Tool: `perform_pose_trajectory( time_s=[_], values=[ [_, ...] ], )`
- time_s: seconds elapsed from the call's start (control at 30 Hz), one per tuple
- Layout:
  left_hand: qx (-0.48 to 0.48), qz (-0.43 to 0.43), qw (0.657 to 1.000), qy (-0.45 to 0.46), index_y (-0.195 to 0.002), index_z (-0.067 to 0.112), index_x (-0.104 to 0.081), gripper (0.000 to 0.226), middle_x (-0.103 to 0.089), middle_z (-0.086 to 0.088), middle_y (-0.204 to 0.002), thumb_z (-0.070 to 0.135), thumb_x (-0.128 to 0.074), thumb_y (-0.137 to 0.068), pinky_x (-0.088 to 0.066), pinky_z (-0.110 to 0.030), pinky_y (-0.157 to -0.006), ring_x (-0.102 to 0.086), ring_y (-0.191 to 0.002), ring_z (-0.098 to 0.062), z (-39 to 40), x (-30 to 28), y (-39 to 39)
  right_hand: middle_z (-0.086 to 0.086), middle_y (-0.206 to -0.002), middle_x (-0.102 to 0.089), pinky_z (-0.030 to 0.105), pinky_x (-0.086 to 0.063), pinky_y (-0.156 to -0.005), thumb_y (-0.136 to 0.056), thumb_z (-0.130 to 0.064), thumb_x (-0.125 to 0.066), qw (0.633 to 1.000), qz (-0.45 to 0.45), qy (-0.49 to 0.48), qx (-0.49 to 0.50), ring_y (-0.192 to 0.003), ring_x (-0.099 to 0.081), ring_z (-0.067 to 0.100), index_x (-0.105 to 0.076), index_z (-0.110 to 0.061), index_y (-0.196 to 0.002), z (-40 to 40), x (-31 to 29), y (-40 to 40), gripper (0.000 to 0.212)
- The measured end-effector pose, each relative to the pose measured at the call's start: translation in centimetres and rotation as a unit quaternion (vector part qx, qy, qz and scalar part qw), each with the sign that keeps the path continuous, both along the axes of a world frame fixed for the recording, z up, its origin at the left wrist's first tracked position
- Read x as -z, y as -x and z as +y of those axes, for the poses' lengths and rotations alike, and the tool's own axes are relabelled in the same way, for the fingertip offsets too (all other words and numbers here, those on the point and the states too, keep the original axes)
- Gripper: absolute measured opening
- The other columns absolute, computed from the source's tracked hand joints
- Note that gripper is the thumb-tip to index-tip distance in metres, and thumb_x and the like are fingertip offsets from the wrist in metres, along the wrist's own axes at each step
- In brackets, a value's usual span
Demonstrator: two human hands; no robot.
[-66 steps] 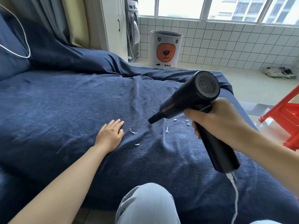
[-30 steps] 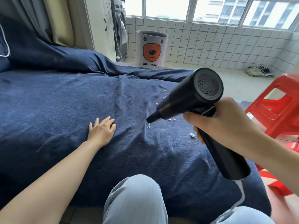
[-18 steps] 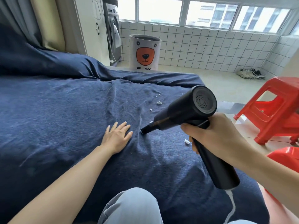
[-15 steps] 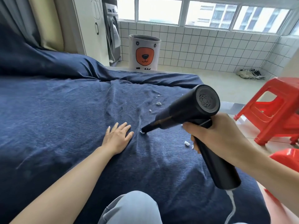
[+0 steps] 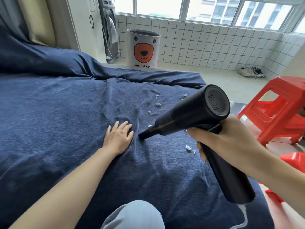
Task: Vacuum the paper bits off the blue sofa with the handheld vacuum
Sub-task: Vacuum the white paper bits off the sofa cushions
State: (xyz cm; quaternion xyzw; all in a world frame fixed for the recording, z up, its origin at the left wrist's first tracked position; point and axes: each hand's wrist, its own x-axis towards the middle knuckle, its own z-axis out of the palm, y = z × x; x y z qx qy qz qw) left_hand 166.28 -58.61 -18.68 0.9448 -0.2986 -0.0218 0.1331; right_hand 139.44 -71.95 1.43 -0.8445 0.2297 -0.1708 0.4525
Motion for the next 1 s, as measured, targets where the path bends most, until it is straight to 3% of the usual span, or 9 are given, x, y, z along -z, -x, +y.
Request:
perform_pose_trajectory(
  time_s=[0.1, 0.27, 0.43, 0.57, 0.73, 1.0],
  values=[
    [0.003, 0.003, 1.0, -0.005, -0.149, 0.031, -0.029, 0.05, -0.018, 0.011, -0.159, 0.044, -0.027, -0.1, -0.004, -0.045, -0.12, -0.007, -0.148, -0.019, -0.1, 0.0, 0.0, 0.017, -0.058, -0.067, 0.041, -0.057, -0.051, -0.078, -0.02, -0.072, 1.0, 0.003, 0.01, 0.003, -0.044, -0.064, 0.026, -0.063, 0.002, -0.066, 0.2, 0.0, -0.1, 0.027],
    [-0.004, 0.014, 1.0, 0.001, -0.149, 0.031, -0.03, 0.051, -0.019, 0.01, -0.159, 0.046, -0.024, -0.101, -0.003, -0.045, -0.12, -0.007, -0.148, -0.019, -0.1, -0.3, 0.2, 0.012, -0.054, -0.064, 0.036, -0.054, -0.049, -0.083, -0.013, -0.073, 1.0, -0.012, -0.009, 0.026, -0.043, -0.062, 0.024, -0.063, -0.006, -0.063, -0.4, 0.0, -0.2, 0.023],
    [-0.019, 0.045, 0.998, 0.041, -0.146, 0.028, -0.037, 0.057, -0.024, 0.008, -0.158, 0.055, -0.023, -0.098, -0.002, -0.047, -0.12, -0.009, -0.148, -0.021, -0.9, -0.7, 0.4, 0.006, -0.047, -0.066, 0.035, -0.057, -0.059, -0.075, -0.029, -0.071, 0.993, -0.016, 0.103, 0.051, -0.041, -0.065, 0.018, -0.064, -0.008, -0.057, -1.9, 0.3, -0.3, 0.029],
    [-0.006, 0.045, 0.998, 0.043, -0.146, 0.027, -0.037, 0.065, -0.024, 0.007, -0.158, 0.063, -0.022, -0.094, -0.003, -0.047, -0.12, -0.008, -0.148, -0.019, -1.5, -0.9, 0.0, 0.008, -0.049, -0.067, 0.035, -0.058, -0.062, -0.081, -0.024, -0.074, 0.995, -0.009, 0.086, 0.055, -0.043, -0.066, 0.019, -0.063, -0.005, -0.056, -2.3, 0.9, -1.3, 0.033],
    [0.011, 0.045, 0.998, 0.04, -0.148, 0.027, -0.032, 0.066, -0.021, 0.008, -0.159, 0.064, -0.026, -0.094, -0.003, -0.046, -0.12, -0.007, -0.148, -0.018, -2.6, -1.0, -0.7, 0.01, -0.048, -0.066, 0.035, -0.057, -0.055, -0.081, -0.021, -0.074, 0.996, -0.008, 0.079, 0.049, -0.043, -0.067, 0.024, -0.062, -0.004, -0.057, -2.3, 2.2, -2.7, 0.031],
    [0.013, 0.038, 0.998, 0.037, -0.15, 0.026, -0.027, 0.066, -0.019, 0.007, -0.159, 0.061, -0.028, -0.095, 0.0, -0.046, -0.12, -0.003, -0.149, -0.018, -4.1, -0.7, -2.1, 0.005, -0.048, -0.066, 0.03, -0.054, -0.055, -0.082, -0.026, -0.072, 0.991, -0.015, 0.116, 0.069, -0.044, -0.065, 0.015, -0.063, -0.008, -0.054, -3.9, 2.6, -5.9, 0.035]
  ],
)
